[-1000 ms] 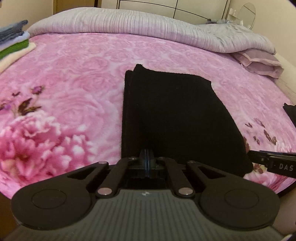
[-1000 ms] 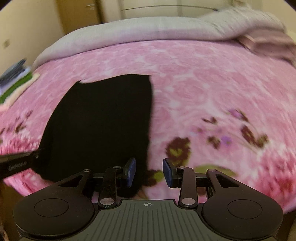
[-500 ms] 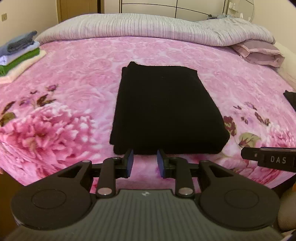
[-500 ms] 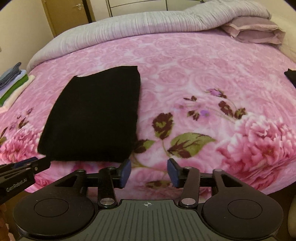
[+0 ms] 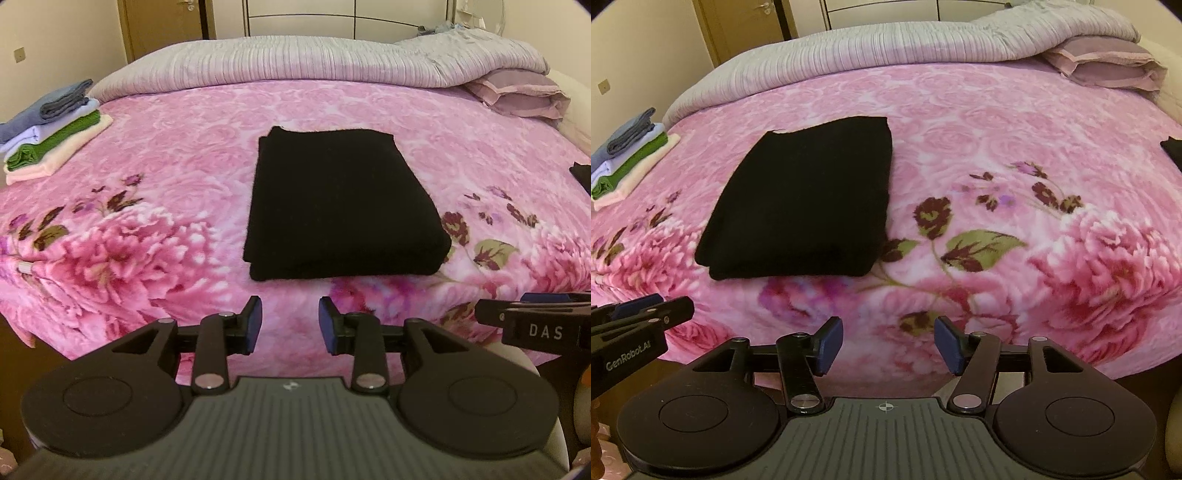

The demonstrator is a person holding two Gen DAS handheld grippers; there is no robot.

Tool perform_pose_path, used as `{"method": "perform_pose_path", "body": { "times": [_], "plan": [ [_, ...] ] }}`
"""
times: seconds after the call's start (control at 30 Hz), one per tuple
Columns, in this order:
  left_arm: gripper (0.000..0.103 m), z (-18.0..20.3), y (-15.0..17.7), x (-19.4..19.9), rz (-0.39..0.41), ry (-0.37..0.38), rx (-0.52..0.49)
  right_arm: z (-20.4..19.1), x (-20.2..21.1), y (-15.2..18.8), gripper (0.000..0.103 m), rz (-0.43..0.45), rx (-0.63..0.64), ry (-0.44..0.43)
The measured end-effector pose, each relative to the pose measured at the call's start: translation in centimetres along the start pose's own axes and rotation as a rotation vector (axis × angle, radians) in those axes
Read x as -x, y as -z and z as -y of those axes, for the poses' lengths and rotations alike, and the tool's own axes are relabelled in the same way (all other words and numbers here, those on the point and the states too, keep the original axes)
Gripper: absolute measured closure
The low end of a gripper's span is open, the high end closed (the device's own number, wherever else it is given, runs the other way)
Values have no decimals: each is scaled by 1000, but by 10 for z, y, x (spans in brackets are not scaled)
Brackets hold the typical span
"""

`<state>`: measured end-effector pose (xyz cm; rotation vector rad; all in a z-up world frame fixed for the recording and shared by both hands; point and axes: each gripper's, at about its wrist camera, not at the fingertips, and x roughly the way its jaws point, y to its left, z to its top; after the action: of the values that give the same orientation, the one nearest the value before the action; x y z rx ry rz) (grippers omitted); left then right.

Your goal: Fold clothes

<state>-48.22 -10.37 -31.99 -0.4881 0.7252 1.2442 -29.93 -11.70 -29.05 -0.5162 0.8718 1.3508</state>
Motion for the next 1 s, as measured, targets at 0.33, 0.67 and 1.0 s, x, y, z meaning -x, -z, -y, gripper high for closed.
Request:
{"method": "perform_pose_path", "body": {
  "times": [0.33, 0.67, 1.0],
  "plan": [
    [70, -12, 2, 16, 23, -22, 42, -12, 5, -3, 44, 14, 35, -26],
    [67, -43, -13, -19, 4, 124, 151, 18, -4, -10, 43, 71, -84, 49],
    [65, -109, -34, -85, -58, 375, 455, 93, -38, -43, 43, 97, -418, -142]
  ]
}}
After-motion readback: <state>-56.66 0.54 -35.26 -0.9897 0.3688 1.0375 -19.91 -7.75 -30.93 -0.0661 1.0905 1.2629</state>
